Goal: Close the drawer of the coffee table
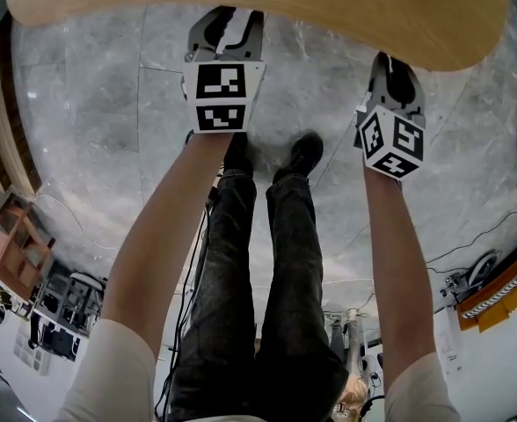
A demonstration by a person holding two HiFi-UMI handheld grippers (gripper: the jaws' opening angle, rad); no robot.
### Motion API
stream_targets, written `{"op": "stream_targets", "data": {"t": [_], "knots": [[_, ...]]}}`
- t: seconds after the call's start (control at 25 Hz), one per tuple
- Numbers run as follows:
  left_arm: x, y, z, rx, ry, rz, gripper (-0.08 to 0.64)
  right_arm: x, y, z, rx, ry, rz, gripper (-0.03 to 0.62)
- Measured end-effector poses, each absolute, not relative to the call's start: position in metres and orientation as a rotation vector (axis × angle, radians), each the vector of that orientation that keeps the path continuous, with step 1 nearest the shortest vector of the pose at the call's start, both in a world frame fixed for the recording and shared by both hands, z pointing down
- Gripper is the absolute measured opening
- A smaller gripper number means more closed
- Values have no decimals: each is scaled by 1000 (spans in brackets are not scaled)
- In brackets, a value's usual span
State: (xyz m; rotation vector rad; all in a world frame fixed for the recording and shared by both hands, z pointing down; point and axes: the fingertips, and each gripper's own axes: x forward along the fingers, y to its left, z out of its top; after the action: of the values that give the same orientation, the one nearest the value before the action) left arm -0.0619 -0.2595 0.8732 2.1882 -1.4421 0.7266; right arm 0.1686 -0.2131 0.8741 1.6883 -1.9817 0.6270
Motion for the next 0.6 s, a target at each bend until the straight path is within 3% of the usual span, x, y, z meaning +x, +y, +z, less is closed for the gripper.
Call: {"op": "stream_targets", "data": {"t": [0.6], "knots": [[-62,-280,875,2254,-1486,694,132,168,-233,876,1723,-2020,510,101]]}}
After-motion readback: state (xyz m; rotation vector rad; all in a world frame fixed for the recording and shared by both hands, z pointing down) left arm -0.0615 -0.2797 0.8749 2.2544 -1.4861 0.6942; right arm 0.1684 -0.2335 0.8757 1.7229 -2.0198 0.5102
